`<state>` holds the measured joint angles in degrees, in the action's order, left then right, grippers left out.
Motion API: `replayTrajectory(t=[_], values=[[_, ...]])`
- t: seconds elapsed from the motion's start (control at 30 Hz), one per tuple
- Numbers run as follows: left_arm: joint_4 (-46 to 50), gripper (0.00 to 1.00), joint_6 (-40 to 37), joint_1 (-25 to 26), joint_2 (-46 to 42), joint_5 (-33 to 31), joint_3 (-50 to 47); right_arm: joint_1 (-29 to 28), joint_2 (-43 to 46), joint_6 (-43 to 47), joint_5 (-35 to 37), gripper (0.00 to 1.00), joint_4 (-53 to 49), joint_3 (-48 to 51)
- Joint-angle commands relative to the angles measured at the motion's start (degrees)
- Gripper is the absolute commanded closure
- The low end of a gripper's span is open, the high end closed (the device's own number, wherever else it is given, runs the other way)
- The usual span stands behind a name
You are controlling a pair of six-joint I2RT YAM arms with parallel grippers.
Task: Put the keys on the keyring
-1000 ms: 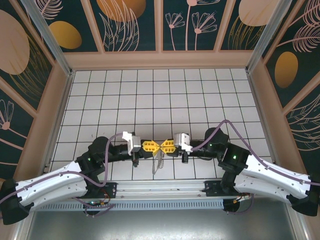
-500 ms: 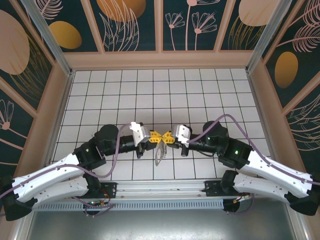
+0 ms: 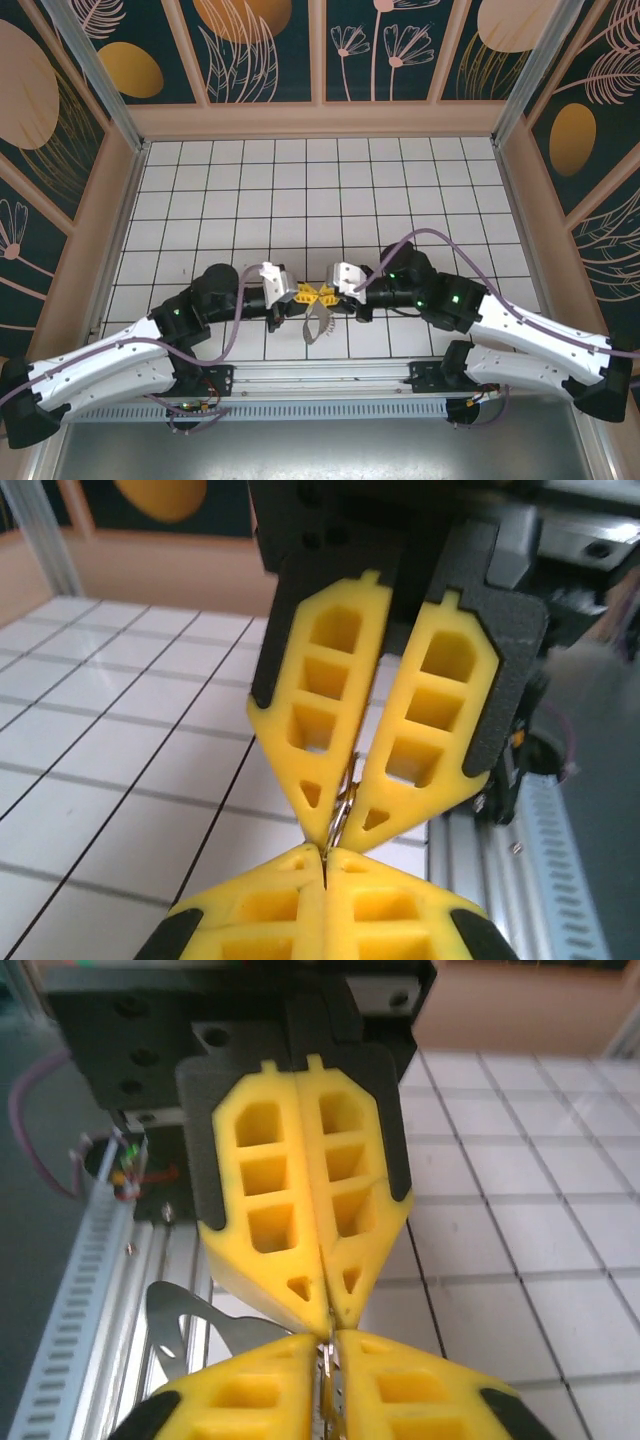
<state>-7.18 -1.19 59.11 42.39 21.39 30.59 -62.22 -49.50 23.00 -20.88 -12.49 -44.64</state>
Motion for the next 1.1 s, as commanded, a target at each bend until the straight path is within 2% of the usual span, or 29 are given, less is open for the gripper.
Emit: replayTrajectory(t=[0.0,0.17,0.3,0.57,0.6,0.67,0.77,0.83,0.93,1.07], values=[[-14.2,1.00,2.8,1.9,-1.5,8.0,0.1,0.0,1.9,-1.9,-2.9,0.81,15.1,2.3],[-20.3,1.00,5.3,1.9,-3.6,8.6,-2.8,0.0,2.8,-3.7,-2.5,0.79,17.2,4.1],[-21.8,1.00,6.7,1.9,-5.2,8.8,-3.8,0.1,4.8,-5.1,-1.6,0.78,19.6,6.2],[-26.6,1.00,10.3,1.9,-5.6,10.6,-5.7,0.1,5.7,-5.4,-1.5,0.81,20.9,6.8],[-27.0,1.00,10.5,1.9,-5.6,10.6,-5.8,0.1,5.9,-5.4,-1.2,0.84,21.0,7.0],[-27.4,1.00,10.7,1.9,-5.7,10.7,-5.9,0.1,6.5,-5.2,-0.3,0.99,21.0,7.3],[-26.5,1.00,10.5,1.8,-5.3,10.7,-5.2,0.1,7.6,-4.6,1.6,1.00,21.0,7.6],[-21.7,1.00,8.9,1.8,-3.9,10.0,-3.0,0.2,8.0,-3.5,2.4,1.00,20.1,7.2],[-6.2,1.00,4.4,1.9,-0.3,7.1,3.9,0.3,6.9,-1.5,3.3,1.00,15.7,3.7],[7.0,1.00,-1.0,1.9,2.9,4.0,10.5,0.6,3.3,0.2,1.9,1.00,9.6,-0.5]])
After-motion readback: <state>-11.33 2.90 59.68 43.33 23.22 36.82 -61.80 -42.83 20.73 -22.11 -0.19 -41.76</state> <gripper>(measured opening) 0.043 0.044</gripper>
